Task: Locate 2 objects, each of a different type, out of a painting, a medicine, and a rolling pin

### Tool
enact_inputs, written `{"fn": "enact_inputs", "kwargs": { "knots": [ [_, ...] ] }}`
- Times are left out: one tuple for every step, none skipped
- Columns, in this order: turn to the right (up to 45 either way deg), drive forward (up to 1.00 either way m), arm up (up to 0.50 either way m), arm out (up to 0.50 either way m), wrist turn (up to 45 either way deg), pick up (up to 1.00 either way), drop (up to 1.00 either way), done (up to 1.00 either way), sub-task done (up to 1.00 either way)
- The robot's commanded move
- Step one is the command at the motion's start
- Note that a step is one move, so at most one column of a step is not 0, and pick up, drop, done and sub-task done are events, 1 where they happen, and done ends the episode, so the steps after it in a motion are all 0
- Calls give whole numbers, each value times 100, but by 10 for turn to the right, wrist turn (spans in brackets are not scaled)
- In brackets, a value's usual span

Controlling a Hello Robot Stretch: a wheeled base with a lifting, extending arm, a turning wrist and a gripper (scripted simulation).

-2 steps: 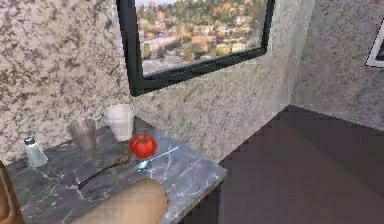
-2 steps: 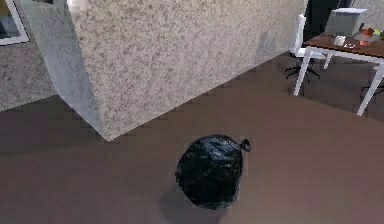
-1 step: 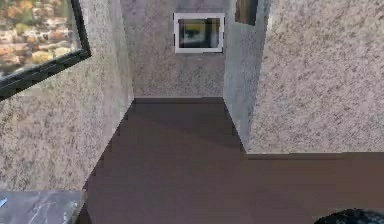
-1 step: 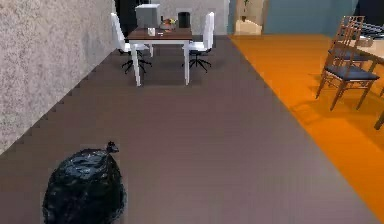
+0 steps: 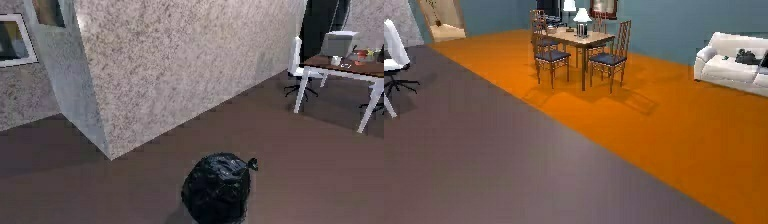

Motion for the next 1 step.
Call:
{"fn": "enact_inputs", "kwargs": {
  "knots": [
    [420, 0, 0, 0, 0, 0, 0, 0, 0]
  ]
}}
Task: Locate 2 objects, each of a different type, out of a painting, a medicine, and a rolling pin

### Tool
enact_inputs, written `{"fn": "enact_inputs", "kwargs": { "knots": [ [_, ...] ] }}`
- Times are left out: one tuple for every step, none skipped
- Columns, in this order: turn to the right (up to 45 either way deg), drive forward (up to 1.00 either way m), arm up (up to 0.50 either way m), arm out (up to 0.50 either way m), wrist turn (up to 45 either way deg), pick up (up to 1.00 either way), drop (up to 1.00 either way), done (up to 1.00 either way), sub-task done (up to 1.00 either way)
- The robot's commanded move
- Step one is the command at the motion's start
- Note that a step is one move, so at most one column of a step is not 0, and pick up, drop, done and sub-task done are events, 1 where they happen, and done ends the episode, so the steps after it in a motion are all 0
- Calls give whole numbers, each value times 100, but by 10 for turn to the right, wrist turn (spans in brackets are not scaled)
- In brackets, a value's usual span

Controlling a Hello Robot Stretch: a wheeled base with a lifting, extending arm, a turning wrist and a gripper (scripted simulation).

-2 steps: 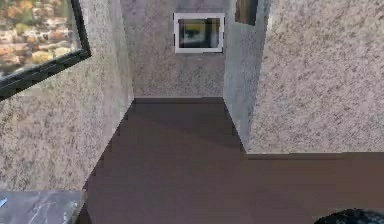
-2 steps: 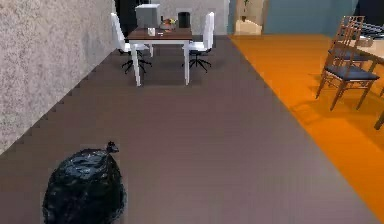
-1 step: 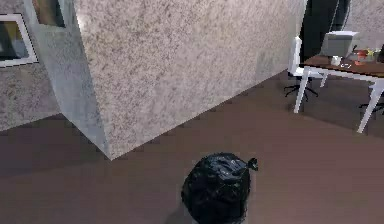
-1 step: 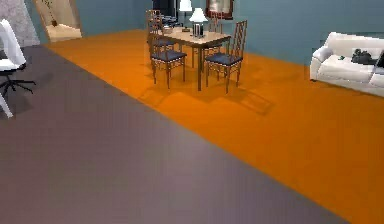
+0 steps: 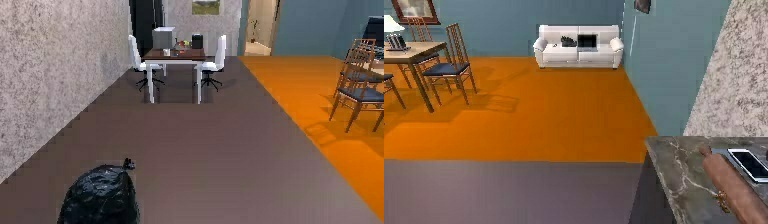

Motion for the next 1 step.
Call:
{"fn": "enact_inputs", "kwargs": {
  "knots": [
    [0, 10, 0, 0, 0, 0, 0, 0, 0]
  ]
}}
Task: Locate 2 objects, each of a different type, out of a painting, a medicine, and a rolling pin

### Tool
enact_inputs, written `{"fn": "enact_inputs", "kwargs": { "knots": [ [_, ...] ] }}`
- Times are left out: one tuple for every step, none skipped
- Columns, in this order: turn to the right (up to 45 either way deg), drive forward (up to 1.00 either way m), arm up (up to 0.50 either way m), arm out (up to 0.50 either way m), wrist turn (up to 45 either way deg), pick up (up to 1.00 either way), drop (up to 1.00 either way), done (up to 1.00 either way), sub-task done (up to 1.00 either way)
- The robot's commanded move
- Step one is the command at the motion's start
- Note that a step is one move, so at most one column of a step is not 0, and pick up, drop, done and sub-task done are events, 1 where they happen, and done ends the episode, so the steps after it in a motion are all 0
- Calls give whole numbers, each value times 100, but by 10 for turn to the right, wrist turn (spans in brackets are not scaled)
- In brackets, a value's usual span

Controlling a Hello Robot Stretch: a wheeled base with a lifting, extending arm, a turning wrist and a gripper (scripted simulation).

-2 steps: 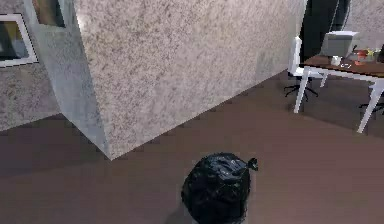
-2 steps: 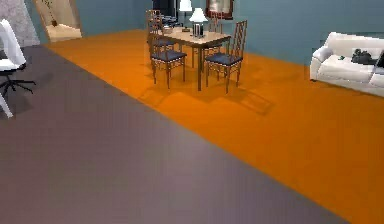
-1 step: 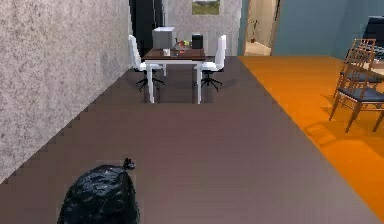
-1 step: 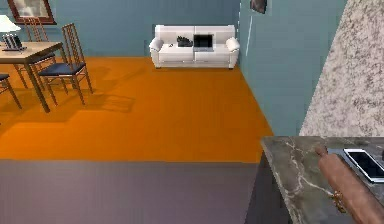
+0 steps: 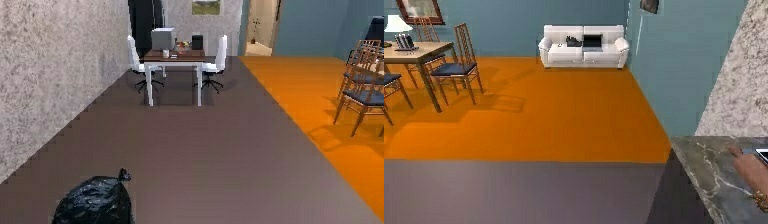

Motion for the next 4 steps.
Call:
{"fn": "enact_inputs", "kwargs": {
  "knots": [
    [-450, 0, 0, 0, 0, 0, 0, 0, 0],
    [-390, 0, 0, 0, 0, 0, 0, 0, 0],
    [0, 100, 0, 0, 0, 0, 0, 0, 0],
    [-450, 0, 0, 0, 0, 0, 0, 0, 0]
  ]
}}
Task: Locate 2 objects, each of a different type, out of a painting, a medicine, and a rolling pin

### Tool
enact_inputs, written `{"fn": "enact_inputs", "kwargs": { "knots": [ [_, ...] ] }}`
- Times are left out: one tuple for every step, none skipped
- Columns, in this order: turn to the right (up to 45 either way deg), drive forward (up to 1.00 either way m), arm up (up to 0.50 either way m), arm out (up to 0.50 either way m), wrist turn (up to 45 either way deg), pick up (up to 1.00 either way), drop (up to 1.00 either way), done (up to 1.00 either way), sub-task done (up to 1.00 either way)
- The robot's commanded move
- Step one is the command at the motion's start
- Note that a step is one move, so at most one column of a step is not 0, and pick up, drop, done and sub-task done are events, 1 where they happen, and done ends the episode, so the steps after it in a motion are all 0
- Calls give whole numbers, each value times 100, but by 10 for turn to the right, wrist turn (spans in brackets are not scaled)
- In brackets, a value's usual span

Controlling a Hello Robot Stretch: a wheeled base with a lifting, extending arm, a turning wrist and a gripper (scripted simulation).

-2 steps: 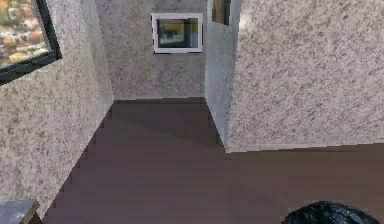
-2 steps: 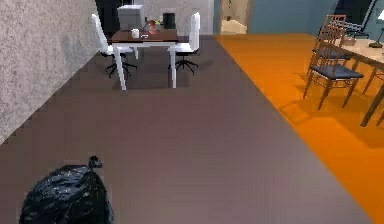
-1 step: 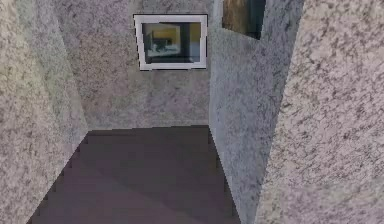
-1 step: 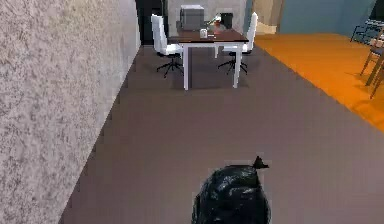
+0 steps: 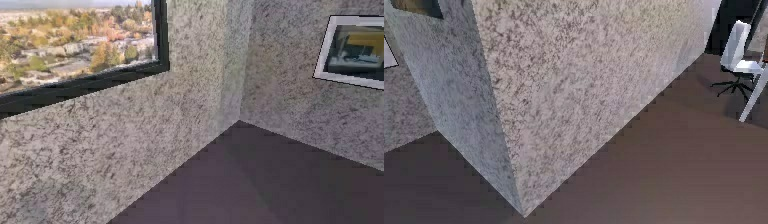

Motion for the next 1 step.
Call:
{"fn": "enact_inputs", "kwargs": {
  "knots": [
    [0, 5, 0, 0, 0, 0, 0, 0, 0]
  ]
}}
